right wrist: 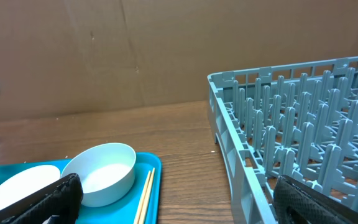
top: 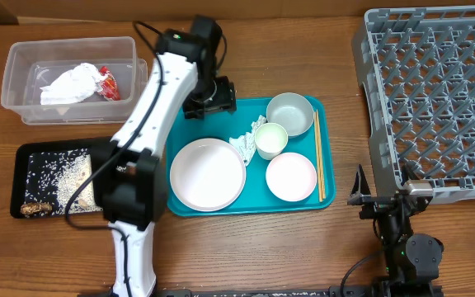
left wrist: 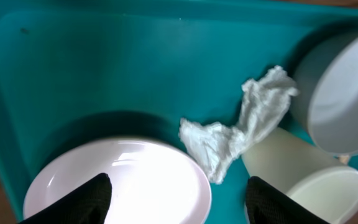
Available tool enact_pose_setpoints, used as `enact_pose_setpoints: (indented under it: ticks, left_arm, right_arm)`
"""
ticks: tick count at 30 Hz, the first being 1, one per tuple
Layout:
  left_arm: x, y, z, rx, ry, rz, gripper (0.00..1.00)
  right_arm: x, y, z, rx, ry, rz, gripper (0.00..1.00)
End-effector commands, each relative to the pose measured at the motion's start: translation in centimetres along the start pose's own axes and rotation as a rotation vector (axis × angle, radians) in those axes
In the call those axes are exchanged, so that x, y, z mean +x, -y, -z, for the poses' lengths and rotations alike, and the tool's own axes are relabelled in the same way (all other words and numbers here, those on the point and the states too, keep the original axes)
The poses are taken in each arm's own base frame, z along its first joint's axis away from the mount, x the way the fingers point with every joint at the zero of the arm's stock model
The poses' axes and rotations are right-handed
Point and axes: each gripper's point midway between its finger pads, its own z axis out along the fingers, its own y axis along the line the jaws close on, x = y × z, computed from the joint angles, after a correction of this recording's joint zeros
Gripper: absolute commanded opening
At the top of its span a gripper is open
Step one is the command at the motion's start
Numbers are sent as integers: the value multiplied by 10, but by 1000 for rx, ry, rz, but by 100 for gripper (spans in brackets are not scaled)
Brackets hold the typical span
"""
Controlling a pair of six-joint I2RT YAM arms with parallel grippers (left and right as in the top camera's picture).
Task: Sort waste into correct bins and load items into the dishwasher
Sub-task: 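Return the left gripper to the tray and grasp the remaining tissue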
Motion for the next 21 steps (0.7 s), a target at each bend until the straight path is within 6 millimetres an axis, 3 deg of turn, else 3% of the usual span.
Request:
enact_pose_setpoints:
  ticks: [1,5,9,13,21]
  left_arm:
    - [4,3,-33,14,-77,-94,68]
    - [14,8,-55,34,-149,-115,58]
    - [14,14,-72,35,-157,-173,60]
    - [10,24,-75,47,-127,-276,67]
    - [4,24,-77,31,-97,-319,68]
  right_arm:
    - [1,0,0,1,7,4,100]
    - [1,0,0,1,7,4,100]
    - [1,0,0,1,7,4,100]
    - [1,0,0,1,7,4,100]
    - [1,0,0,1,7,4,100]
